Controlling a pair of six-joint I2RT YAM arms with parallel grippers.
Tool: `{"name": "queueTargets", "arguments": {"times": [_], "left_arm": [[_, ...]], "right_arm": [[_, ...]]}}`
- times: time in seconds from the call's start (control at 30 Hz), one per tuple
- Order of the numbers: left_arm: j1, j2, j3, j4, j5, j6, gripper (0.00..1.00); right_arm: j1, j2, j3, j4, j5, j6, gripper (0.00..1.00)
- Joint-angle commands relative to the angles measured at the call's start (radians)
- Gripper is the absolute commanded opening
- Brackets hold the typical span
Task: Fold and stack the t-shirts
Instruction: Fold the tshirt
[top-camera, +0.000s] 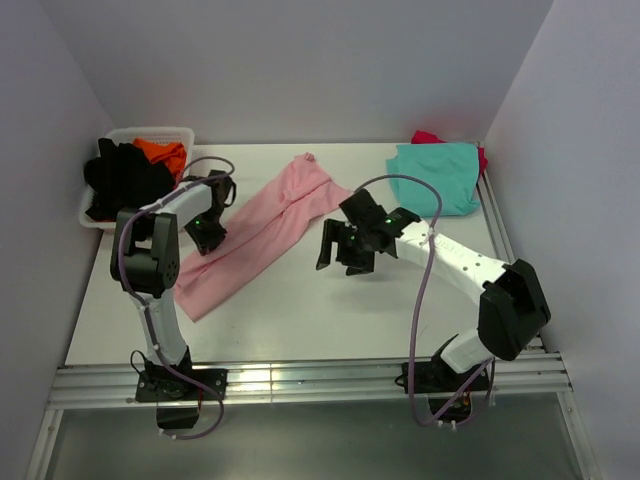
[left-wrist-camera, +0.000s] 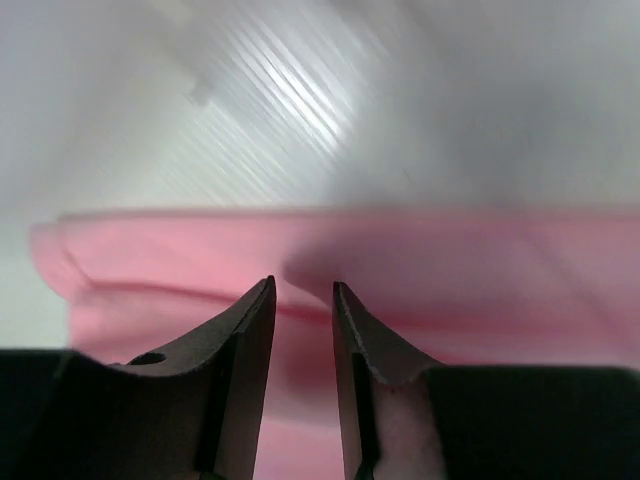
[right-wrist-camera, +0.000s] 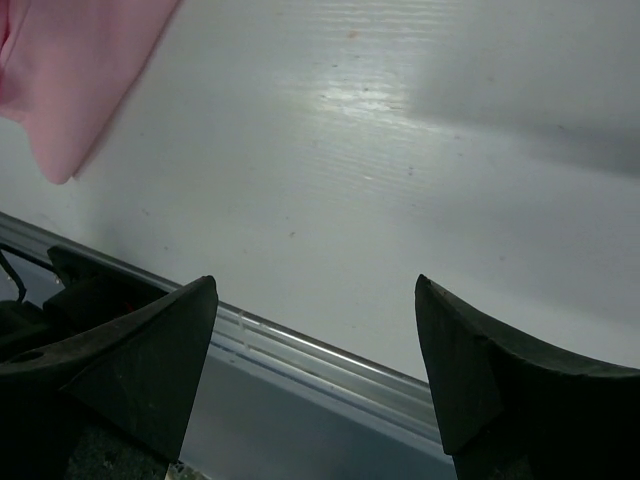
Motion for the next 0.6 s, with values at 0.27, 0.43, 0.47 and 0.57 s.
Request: {"name": "queueTargets", "arguments": {"times": [0.27,0.43,0.47,0.57], "left_arm": [[-0.429,0.047,0.092,-0.132,0.280,-0.299,0.37],[-0.559,0.080,0.322,-0.221,0.300,-0.370,0.39],[-0.564,0.082,0.344,-0.235,0.304,-0.371,0.39],[-0.566,0.065,0.404,-0.281,0.275,-0.372,0.39]], "right_arm": [[-0.164,-0.176,-0.185,0.043,-0.006,-0.046,0.86],[-0.182,-0.194,-0.217,0.051,-0.010,-0.075,0.86],[-0.184,-0.197,-0.218,0.042,-0.007,-0.076,0.86],[-0.182,-0.219,-0.203,0.010,-0.001,-0.083,0.86]]}}
